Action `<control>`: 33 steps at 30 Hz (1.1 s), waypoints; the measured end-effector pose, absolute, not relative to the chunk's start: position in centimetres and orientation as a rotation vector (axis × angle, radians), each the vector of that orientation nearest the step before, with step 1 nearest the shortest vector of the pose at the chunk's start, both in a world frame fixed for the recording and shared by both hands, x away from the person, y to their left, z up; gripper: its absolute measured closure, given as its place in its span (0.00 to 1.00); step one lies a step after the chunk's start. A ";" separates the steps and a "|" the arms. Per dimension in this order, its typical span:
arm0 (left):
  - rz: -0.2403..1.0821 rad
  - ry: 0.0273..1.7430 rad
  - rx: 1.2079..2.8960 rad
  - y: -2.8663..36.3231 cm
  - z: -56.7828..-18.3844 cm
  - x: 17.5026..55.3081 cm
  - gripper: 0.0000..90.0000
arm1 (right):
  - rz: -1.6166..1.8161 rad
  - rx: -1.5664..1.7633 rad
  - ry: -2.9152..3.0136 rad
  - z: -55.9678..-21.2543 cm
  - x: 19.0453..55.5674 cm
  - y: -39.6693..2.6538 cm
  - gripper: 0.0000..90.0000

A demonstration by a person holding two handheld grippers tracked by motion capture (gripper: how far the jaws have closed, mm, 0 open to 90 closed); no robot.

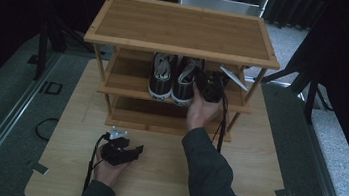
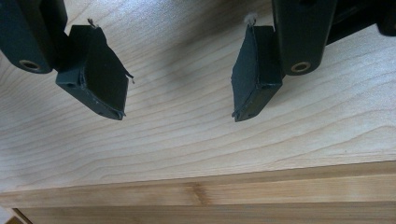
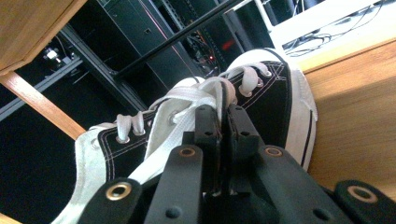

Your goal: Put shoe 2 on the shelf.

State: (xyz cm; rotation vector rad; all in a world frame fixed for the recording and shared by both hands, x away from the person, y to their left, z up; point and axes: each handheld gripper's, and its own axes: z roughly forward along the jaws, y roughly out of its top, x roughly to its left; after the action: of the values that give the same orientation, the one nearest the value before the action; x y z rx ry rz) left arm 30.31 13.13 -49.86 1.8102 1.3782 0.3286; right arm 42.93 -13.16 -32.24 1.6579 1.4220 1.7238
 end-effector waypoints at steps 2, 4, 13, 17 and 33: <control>0.327 1.379 1.810 13.1 -49.9 30.3 0.40 | 1.726 1.653 1.416 -32.3 42.8 -13.1 0.93; 0.327 1.379 1.806 13.1 -49.8 30.3 0.40 | 1.725 1.641 1.435 -32.3 42.9 -13.2 0.91; 0.331 1.379 1.805 13.2 -49.8 30.3 0.40 | 1.744 1.566 1.510 -32.3 41.7 -14.4 0.72; 0.327 1.382 1.805 13.1 -49.9 30.3 0.40 | 1.778 1.534 1.514 -32.2 40.9 -15.4 0.70; 0.345 1.398 1.789 14.0 -49.6 30.5 0.41 | 1.610 1.289 1.800 -31.8 37.3 -17.9 0.69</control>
State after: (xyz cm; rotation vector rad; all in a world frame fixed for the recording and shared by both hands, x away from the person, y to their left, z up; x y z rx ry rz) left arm 30.47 13.95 -49.62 1.7887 1.3983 0.3453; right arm 37.32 -17.90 -31.77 1.2888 1.7998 1.6103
